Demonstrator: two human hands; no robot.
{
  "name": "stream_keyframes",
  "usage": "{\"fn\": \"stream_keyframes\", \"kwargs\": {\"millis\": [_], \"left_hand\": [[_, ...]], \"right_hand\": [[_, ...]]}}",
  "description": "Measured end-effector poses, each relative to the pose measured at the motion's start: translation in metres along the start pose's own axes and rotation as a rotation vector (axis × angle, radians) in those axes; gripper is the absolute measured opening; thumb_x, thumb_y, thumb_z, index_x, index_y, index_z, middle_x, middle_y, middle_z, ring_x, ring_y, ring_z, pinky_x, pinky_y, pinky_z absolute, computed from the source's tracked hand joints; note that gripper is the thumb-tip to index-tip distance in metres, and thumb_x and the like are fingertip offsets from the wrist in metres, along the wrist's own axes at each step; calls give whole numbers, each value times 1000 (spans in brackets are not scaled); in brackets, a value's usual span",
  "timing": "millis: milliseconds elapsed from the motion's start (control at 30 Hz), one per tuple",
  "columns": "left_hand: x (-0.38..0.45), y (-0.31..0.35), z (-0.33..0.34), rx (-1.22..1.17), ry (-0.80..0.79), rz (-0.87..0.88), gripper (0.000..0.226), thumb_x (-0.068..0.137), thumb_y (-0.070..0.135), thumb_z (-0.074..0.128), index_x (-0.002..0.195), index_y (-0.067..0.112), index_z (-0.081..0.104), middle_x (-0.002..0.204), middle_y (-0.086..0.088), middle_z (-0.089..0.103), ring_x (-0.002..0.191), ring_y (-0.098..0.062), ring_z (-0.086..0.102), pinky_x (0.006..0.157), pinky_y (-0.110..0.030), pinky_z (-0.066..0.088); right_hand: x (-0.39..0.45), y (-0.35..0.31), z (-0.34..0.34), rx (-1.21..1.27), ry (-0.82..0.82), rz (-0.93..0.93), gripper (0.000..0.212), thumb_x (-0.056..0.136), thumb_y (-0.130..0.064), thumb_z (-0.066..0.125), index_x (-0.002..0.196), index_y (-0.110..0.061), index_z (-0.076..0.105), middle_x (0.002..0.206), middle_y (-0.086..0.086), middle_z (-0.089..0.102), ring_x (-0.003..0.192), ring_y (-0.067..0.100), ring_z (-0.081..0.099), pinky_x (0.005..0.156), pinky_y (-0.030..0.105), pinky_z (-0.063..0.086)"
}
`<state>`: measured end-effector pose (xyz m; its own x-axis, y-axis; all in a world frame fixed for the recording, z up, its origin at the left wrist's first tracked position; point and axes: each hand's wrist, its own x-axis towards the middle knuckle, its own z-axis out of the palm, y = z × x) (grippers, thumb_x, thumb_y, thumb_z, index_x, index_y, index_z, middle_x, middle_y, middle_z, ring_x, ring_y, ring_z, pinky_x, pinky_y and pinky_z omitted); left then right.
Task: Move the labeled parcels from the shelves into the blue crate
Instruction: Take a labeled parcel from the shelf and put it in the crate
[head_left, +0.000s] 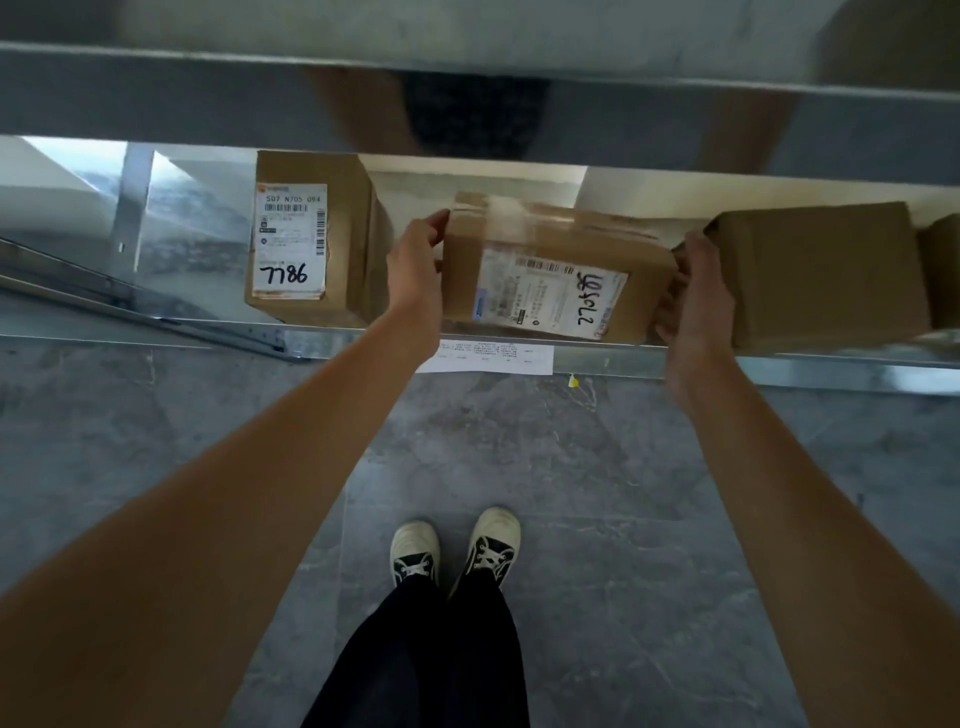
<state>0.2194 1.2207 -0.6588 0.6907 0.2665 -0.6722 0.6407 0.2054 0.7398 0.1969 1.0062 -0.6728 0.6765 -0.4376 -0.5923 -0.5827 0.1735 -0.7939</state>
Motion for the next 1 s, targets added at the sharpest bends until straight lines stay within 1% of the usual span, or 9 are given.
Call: {"fn": "stream_keyframes", "kwargs": {"millis": [133, 267, 400, 467, 567, 733, 800, 867, 1000], "left_hand": [[2, -6, -3, 7, 18, -12, 33, 96, 25, 34, 116, 28, 60, 97, 6, 63, 86, -9, 57, 80, -36, 53], [5, -18, -8, 41, 104, 46, 23, 95, 21, 39, 105, 20, 59, 94, 0, 62, 83, -10, 57, 85, -36, 52], [7, -26, -13, 65, 92, 79, 19, 93, 23, 45, 92, 18, 63, 93, -6, 67, 81, -12, 60, 81, -34, 53], [8, -28, -14, 88, 90, 92, 18, 92, 24, 47, 87, 17, 63, 89, -7, 66, 81, -14, 59, 77, -33, 51], [4, -30, -10, 207, 62, 174, 18, 89, 18, 43, 82, 12, 58, 83, -8, 60, 76, -15, 51, 68, -27, 42], [-3, -38, -10, 398, -18, 256, 32, 87, 23, 43, 116, 18, 55, 115, -4, 63, 99, -16, 59, 81, -27, 51], [-5, -38, -12, 498, -8, 242, 56, 81, 35, 43, 135, 20, 43, 138, -5, 47, 125, -25, 47, 103, -46, 44], [-13, -37, -11, 553, 22, 248, 64, 88, 32, 46, 148, 19, 28, 155, -3, 25, 141, -26, 27, 115, -49, 29], [-42, -30, 12, 595, 84, 502, 59, 90, 29, 46, 146, 21, 30, 151, -4, 31, 136, -24, 35, 105, -46, 44]], "right_hand": [[-7, 2, -3, 52, -74, 68, 66, 69, -68, 62, 117, -22, 67, 112, -3, 69, 101, 16, 63, 84, 38, 50], [-9, 5, 2, -19, -60, 100, 43, 89, -51, 59, 118, -21, 62, 111, -2, 67, 101, 13, 63, 88, 35, 54], [-11, 8, 9, -67, -58, 112, 9, 94, -35, 57, 93, -28, 62, 98, -7, 64, 88, 6, 59, 90, 33, 52], [-10, 16, 15, -90, -87, 80, 7, 94, -27, 56, 88, -27, 60, 99, -5, 66, 90, 8, 61, 94, 34, 50], [-7, 29, 24, -156, -119, -25, 22, 91, -17, 56, 113, -17, 59, 110, 1, 66, 102, 13, 62, 92, 30, 50], [-5, 38, 36, -345, -92, -100, 53, 93, -7, 45, 144, -17, 37, 132, 3, 53, 108, 14, 50, 87, 26, 37], [-9, 34, 37, -429, -88, -103, 55, 96, -9, 44, 149, -18, 30, 139, 4, 49, 113, 17, 49, 90, 25, 36], [-19, 27, 35, -457, -49, -118, 60, 96, -12, 46, 151, -17, 25, 149, 4, 41, 127, 20, 46, 99, 25, 35], [-28, 4, 12, -445, 50, -265, 58, 92, -19, 49, 147, -10, 33, 148, 10, 43, 134, 27, 43, 110, 41, 36]]}}
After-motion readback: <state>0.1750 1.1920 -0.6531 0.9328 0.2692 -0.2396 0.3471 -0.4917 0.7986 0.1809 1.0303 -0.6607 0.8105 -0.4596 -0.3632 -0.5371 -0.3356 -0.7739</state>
